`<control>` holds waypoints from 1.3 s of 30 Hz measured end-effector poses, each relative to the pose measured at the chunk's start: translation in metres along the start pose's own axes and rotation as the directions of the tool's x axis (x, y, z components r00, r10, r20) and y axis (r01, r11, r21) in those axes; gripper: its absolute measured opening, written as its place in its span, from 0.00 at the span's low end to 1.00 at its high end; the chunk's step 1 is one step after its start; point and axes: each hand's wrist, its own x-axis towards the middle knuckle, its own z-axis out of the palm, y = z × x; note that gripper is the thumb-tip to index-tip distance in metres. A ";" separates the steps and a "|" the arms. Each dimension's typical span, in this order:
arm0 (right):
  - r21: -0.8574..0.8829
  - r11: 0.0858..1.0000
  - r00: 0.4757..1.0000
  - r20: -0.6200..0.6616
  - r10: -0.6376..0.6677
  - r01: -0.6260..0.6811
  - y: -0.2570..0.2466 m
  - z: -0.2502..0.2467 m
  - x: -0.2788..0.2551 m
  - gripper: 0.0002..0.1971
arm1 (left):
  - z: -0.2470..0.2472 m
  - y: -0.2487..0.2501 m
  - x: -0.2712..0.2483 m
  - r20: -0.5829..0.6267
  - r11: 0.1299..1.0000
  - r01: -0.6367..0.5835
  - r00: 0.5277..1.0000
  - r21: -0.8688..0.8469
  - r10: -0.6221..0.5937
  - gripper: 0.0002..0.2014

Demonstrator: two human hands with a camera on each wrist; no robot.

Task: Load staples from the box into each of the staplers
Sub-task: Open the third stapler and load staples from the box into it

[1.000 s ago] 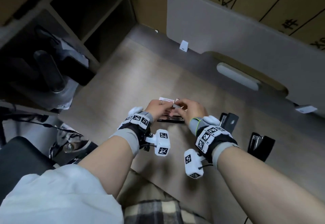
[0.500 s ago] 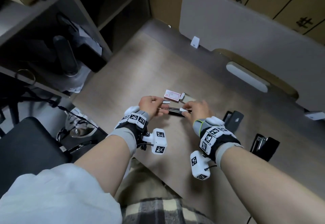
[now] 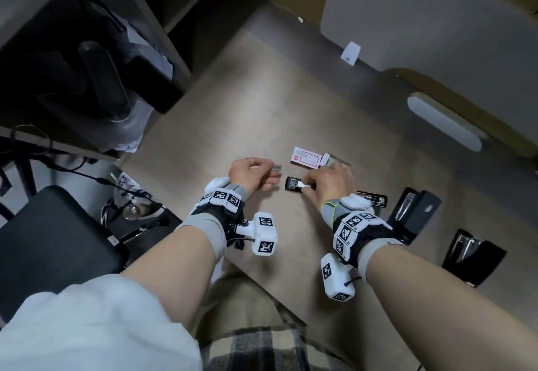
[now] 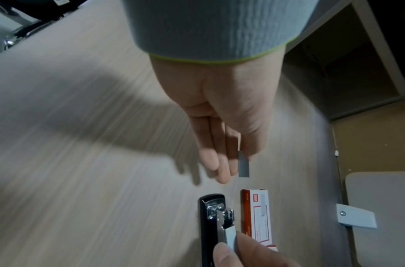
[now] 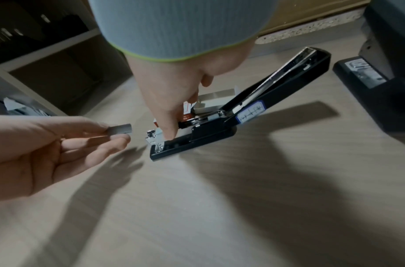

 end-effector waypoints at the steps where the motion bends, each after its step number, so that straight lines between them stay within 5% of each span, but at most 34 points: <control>1: -0.001 1.000 1.000 -0.008 -0.002 0.002 -0.001 0.001 0.001 0.10 | -0.001 0.001 0.002 -0.001 1.000 -0.001 1.000 0.012 0.001 0.07; 19: 0.254 0.963 0.996 0.038 0.083 -0.091 0.002 0.011 -0.018 0.25 | 0.009 0.001 -0.009 0.002 0.970 -0.101 0.995 0.221 0.103 0.08; 26: 0.314 0.947 0.989 -0.100 0.106 -0.070 0.008 -0.008 -0.030 0.17 | 0.028 0.011 -0.023 0.176 0.956 -0.151 0.978 0.253 0.108 0.12; 30: 0.342 0.938 0.996 -0.034 0.077 -0.061 0.014 -0.017 -0.029 0.13 | 0.043 0.012 -0.027 0.323 0.963 -0.118 0.946 0.244 0.034 0.13; 39: 0.357 0.924 0.990 0.006 0.142 -0.135 0.024 -0.016 -0.030 0.12 | 0.051 0.009 -0.026 0.344 0.961 -0.091 0.939 0.263 -0.005 0.06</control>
